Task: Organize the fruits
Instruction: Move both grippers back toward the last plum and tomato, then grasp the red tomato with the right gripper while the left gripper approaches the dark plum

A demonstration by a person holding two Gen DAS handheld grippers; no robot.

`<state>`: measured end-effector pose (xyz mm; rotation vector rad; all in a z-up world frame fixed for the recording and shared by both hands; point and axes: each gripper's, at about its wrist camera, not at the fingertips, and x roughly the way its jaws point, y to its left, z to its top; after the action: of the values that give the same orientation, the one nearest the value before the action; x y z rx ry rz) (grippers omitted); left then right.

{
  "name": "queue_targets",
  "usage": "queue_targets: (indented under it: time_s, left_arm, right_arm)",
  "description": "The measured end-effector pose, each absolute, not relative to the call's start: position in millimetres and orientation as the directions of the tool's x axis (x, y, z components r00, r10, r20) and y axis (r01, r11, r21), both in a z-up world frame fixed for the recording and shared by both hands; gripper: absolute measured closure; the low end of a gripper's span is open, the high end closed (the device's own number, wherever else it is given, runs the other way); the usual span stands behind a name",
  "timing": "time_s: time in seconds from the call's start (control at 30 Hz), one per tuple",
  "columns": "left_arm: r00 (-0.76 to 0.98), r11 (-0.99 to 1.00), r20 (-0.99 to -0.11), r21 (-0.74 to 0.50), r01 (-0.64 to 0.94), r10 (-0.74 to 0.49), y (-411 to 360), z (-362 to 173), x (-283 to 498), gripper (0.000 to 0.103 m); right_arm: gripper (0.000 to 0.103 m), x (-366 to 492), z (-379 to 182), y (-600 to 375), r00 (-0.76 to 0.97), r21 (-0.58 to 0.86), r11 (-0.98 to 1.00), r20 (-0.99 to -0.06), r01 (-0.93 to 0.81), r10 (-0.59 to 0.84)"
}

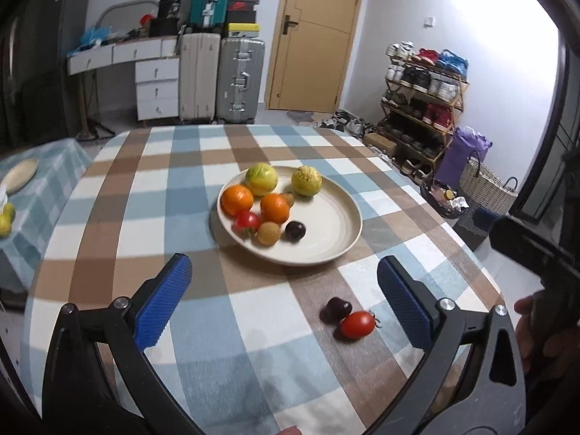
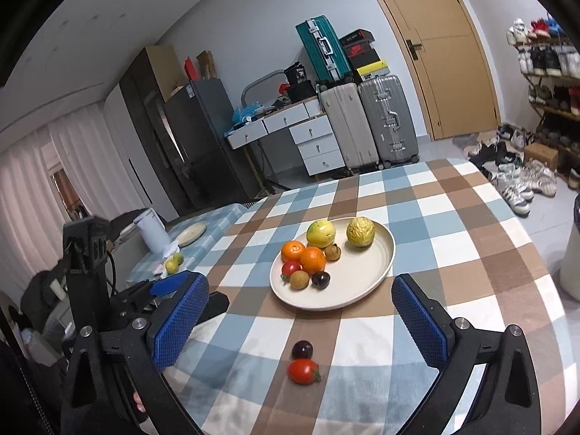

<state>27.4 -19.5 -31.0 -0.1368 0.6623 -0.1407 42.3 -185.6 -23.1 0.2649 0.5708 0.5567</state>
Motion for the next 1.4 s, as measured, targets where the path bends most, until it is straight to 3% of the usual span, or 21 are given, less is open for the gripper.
queue_targets:
  time_s: [0.23,1.03,1.13,1.2,1.4]
  left_arm:
    - [0.761,0.979,-0.626,-0.195,0.055,-0.167,-11.6,-53.6,19.4,0.001]
    - [0.712,0.968,-0.672,-0.247,0.041,-0.202,6.3,-105.5,30.9,0.001]
    - [0.704,0.965,-0.679,-0.261,0.033,-0.208,9.2,-106.5,33.0,0.001]
    - [0.708,0.962,-0.672,-0.269,0.038,-0.216,10.3,-105.3,33.8,0.001]
    - [0.71,0.961,-0.669,-0.272,0.042,-0.221,12.3,-105.4,34.9,0.001]
  right_arm:
    - [0.0,24.7,-45.7,-174.0,0.688,0.335,0.846,-0.492,-0.415,0.533]
    - [0.001,39.8,-113.3,-143.3,0.53,0.385,0.831,-0.642,-0.402,0.554]
    - [0.004,43.9,-115.7,-141.4,0.521,0.386,0.832,-0.651,-0.398,0.552]
    - [0.013,47.0,-117.4,-140.0,0.513,0.383,0.833,-0.66,-0.399,0.549]
    - [0.029,53.9,-121.9,-136.6,0.486,0.387,0.83,-0.678,-0.402,0.552]
